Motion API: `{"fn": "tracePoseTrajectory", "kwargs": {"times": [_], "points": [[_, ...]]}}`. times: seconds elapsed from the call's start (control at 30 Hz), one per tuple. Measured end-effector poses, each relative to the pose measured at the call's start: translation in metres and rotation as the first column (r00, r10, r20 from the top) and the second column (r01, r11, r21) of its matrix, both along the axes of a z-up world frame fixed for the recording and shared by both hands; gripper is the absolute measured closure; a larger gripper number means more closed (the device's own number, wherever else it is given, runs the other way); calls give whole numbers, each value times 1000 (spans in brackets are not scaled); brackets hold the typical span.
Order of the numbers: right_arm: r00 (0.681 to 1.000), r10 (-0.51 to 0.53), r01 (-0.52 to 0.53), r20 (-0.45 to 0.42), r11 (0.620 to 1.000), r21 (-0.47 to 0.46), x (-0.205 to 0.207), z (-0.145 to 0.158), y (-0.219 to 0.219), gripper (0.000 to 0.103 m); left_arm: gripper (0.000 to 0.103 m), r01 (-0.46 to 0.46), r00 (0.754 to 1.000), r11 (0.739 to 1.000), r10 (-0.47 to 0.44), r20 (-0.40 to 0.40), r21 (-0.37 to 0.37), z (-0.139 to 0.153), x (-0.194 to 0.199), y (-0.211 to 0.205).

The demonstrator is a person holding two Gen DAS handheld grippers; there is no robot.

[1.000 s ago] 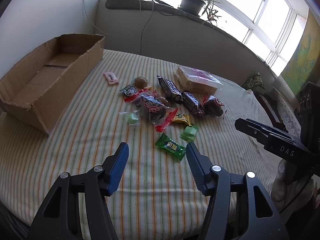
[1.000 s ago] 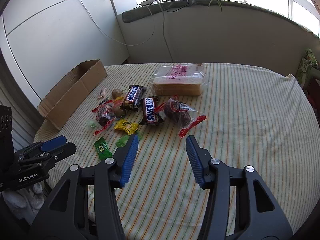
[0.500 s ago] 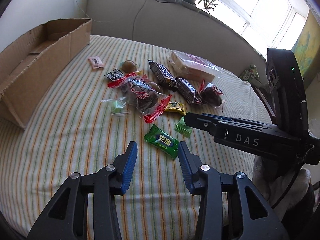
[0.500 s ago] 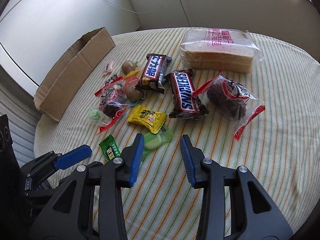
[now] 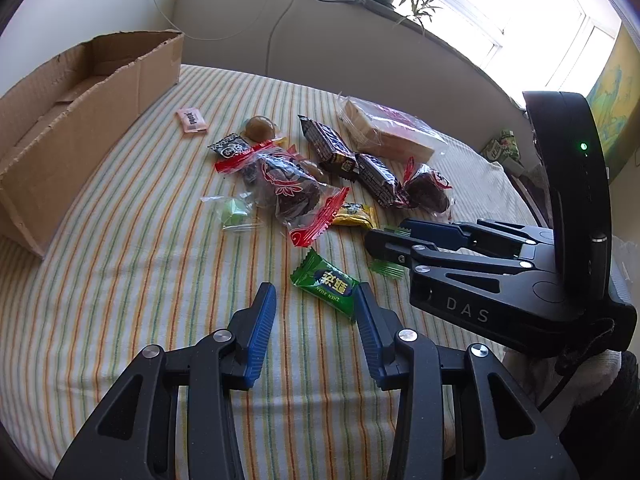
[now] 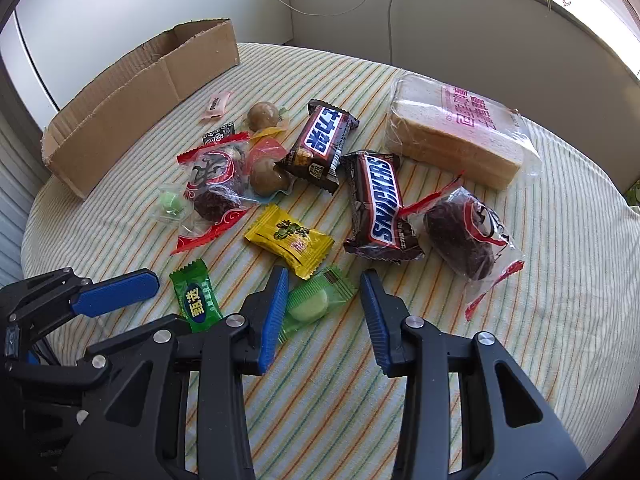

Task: Organize snacks
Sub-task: 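Grasp the green wrapped candy with the left tool while the right tool grasps the light-green candy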

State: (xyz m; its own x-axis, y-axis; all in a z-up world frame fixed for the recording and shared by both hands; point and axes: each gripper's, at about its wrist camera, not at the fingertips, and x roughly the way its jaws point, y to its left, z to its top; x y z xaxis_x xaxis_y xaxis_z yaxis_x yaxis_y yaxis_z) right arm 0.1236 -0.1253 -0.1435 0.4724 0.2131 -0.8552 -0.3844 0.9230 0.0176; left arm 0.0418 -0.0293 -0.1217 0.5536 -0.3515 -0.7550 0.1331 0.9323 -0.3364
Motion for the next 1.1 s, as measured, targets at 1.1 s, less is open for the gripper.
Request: {"fn": "tracePoseTrajectory", "kwargs": {"times": [1.1], "points": [[998,-47,48,40,998,-31,-47,4,-42,67,80,42,991,981,-65,118,192,-10,-1,-26]]}}
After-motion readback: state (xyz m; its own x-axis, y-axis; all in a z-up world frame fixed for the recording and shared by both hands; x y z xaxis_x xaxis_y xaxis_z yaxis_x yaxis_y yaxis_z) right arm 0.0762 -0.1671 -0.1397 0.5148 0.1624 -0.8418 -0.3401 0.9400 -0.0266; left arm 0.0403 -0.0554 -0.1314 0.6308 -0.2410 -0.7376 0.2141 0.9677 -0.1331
